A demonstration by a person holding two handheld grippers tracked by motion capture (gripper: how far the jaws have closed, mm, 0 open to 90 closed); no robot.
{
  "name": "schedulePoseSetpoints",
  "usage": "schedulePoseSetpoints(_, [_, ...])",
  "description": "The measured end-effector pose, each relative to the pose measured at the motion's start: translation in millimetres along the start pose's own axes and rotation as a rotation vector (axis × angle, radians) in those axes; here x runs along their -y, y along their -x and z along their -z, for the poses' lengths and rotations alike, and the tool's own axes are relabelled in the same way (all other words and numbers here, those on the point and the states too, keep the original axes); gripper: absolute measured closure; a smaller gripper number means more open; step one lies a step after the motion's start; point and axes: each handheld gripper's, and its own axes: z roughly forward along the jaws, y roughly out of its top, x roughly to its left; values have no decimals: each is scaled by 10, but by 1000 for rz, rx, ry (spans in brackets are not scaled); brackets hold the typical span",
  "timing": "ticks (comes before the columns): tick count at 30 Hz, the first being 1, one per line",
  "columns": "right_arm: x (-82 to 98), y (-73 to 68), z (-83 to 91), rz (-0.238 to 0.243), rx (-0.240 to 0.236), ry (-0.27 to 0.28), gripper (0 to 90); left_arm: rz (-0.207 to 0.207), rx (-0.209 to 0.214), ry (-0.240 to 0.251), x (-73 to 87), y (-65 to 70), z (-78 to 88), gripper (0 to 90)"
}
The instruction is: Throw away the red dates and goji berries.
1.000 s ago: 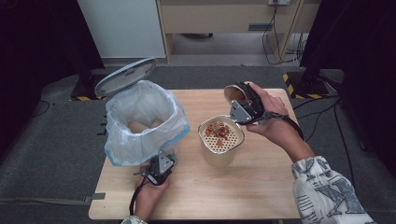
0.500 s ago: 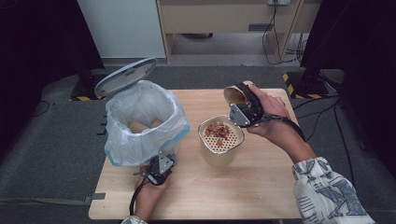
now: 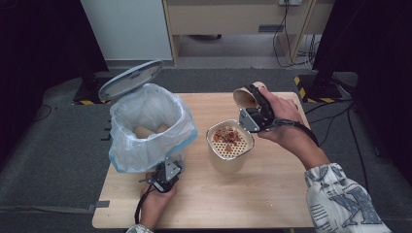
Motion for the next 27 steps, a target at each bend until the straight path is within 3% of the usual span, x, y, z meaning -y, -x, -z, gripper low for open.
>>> schedulePoseSetpoints(16, [-84,27,20,148,36,-31,338,-1,1,-1,0,2,1,866])
schedulePoseSetpoints(21, [-100,38,21,165,39,-35,338,-1,2,-2,0,1,2,866])
schedulePoseSetpoints(22, [-108,36,19,198,43,-44,337,1,3,-1,0,0,1,866])
schedulePoseSetpoints(27, [-125,47,20,202,43,-41,337,2,3,0,0,0,1,865])
